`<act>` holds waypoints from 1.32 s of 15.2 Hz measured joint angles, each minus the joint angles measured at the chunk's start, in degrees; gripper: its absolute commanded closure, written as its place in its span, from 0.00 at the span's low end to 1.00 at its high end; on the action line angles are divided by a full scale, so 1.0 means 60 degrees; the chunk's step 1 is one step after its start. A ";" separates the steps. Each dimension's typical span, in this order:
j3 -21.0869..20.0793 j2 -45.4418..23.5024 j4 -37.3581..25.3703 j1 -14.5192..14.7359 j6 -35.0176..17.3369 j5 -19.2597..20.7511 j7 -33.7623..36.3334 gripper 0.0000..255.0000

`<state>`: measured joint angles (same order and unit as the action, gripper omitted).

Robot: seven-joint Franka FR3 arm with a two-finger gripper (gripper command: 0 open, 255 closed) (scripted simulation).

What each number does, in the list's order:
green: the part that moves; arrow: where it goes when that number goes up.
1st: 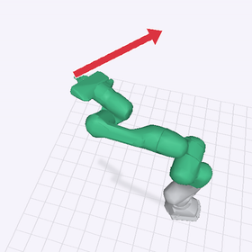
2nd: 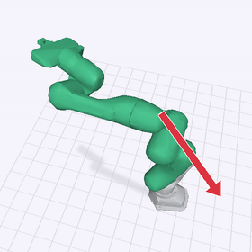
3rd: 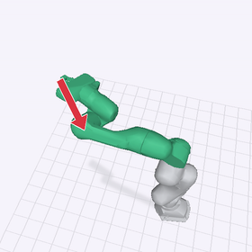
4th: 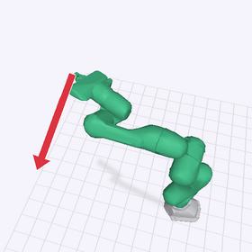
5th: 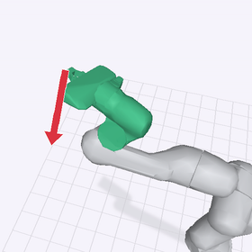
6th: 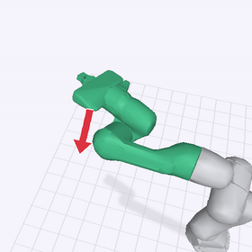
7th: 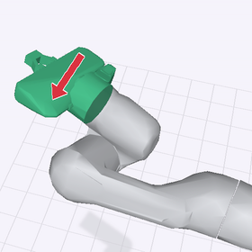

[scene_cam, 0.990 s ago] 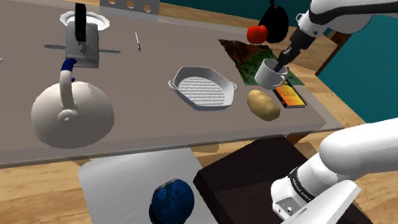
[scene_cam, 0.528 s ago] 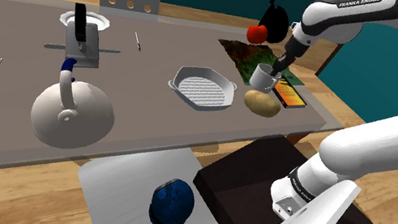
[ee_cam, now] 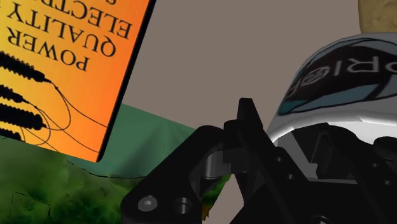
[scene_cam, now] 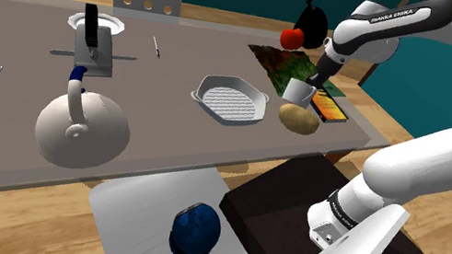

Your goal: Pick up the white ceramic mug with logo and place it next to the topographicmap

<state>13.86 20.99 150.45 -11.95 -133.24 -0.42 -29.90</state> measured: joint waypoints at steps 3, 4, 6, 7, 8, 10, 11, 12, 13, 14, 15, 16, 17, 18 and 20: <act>0.0030 -0.0131 0.0061 0.0017 -0.0237 -0.0041 -0.0044 1.00; 0.0026 -0.0135 0.0067 0.0020 -0.0264 -0.0046 -0.0039 1.00; 0.0030 -0.0160 0.0078 0.0022 -0.0314 -0.0054 -0.0045 1.00; 0.0033 -0.0162 0.0077 0.0021 -0.0309 -0.0054 -0.0051 1.00; 0.0031 -0.0162 0.0070 0.0022 -0.0296 -0.0056 -0.0050 0.00; 0.0037 -0.0204 0.0112 0.0022 -0.0279 -0.0046 -0.0069 0.00; 0.0040 -0.0211 0.0125 0.0021 -0.0279 -0.0043 -0.0074 0.00; 0.0042 -0.0214 0.0134 0.0020 -0.0280 -0.0041 -0.0078 0.00; 0.0042 -0.0214 0.0139 0.0019 -0.0281 -0.0039 -0.0079 0.00; 0.0032 -0.0210 0.0142 0.0024 -0.0278 -0.0040 -0.0065 0.00; 0.0010 -0.0066 0.0098 0.0001 -0.0099 -0.0002 -0.0028 0.00; -0.0036 0.0084 -0.0015 -0.0005 0.0157 0.0027 0.0040 0.00; -0.0062 0.0312 -0.0129 -0.0041 0.0488 0.0081 0.0079 0.00; -0.0050 0.0527 -0.0307 -0.0100 0.0875 0.0142 0.0064 0.00; -0.0069 0.0623 -0.0419 -0.0110 0.1096 0.0157 0.0091 0.00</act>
<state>13.45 24.72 147.94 -12.62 -126.66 0.53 -29.36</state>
